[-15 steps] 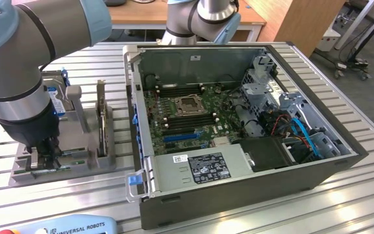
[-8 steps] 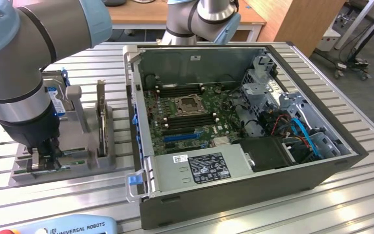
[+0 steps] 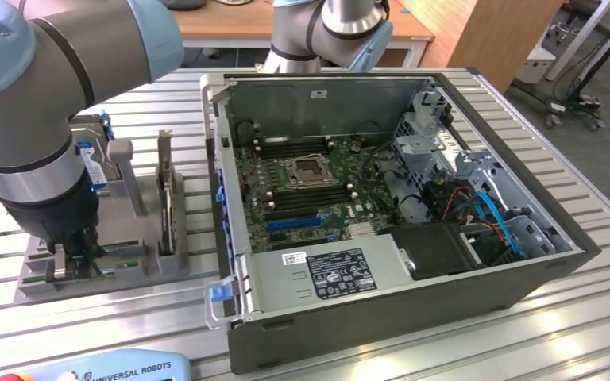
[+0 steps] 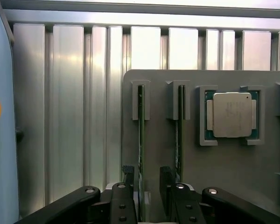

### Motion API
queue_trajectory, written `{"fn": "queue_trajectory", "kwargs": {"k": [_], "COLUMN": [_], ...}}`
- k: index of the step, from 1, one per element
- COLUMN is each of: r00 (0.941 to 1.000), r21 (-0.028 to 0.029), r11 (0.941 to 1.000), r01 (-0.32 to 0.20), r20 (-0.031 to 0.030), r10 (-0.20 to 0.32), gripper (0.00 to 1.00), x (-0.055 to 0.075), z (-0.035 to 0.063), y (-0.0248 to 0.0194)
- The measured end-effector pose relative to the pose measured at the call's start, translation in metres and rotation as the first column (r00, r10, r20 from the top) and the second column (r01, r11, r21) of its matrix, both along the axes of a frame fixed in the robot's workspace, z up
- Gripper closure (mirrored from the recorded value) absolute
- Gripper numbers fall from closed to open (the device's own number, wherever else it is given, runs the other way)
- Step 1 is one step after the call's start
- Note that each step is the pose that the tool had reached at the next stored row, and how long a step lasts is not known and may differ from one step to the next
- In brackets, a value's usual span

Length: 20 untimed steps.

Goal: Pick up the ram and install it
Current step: 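Pick up the ram and move it above insertion slot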

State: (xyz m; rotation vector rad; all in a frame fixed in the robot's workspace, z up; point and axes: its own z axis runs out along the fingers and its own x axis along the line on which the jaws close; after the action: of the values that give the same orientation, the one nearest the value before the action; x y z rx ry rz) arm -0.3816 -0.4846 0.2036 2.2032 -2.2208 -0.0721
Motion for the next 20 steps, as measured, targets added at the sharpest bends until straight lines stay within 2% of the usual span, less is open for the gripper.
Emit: {"fn": "queue_trajectory", "kwargs": {"k": [20], "r00": [1.0], "r21": [0.0], "r11": [1.0], "r01": [0.0], "r20": [0.0], "r10": [0.0], "gripper": [0.64], "x": [0.0057], "z": [-0.0006], "y": [-0.0005]}}
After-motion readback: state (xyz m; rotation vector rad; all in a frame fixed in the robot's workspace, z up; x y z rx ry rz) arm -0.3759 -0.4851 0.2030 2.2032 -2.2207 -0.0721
